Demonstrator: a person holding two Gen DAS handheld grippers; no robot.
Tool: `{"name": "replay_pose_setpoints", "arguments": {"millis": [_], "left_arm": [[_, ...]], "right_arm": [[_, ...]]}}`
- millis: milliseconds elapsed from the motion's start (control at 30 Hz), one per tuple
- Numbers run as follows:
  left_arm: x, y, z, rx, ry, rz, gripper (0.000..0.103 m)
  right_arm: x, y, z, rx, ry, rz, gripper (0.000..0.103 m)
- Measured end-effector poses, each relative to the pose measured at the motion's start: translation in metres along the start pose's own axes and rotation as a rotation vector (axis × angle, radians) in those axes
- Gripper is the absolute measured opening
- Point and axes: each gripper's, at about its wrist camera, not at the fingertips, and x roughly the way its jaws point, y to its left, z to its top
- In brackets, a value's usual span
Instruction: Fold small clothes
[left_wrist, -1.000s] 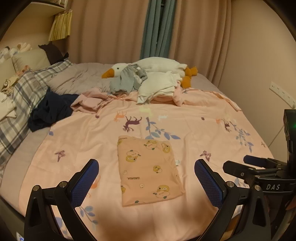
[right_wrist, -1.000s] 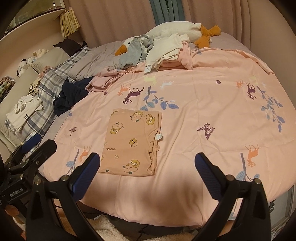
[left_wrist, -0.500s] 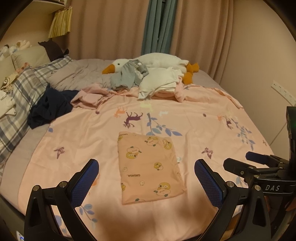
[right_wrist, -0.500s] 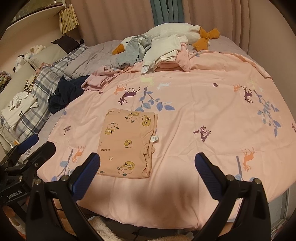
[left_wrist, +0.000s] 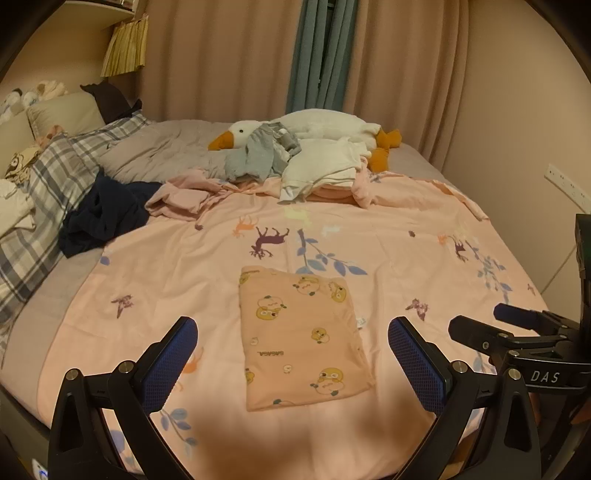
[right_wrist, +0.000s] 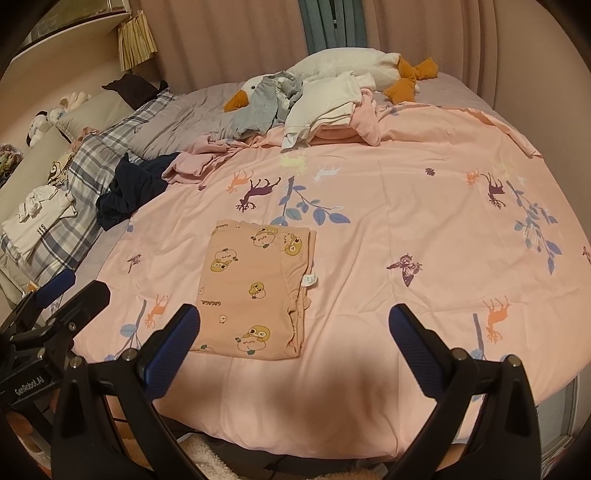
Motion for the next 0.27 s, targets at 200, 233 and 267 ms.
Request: {"name": "replay_pose_setpoints", "arguments": {"millis": [200, 233, 267], "left_arm": [[-0.0004, -0.0008, -0.0001, 0.0, -0.001, -0.011, 0.102], [-0.0005, -0.0007, 0.0002, -0.001, -0.002, -0.012, 0.102], [-0.0004, -0.0006, 0.0002, -0.002, -0.002, -0.01, 0.102]], "right_arm": [[-0.0007, 0.0006, 0.0009, -0.008, -0.006, -0.006, 0.103], [-0.001, 0.0008, 0.0009, -0.012, -0.006, -0.009, 0.103], [-0.0011, 0.0013, 0.0007, -0.013, -0.007, -0.012, 0.103]]}}
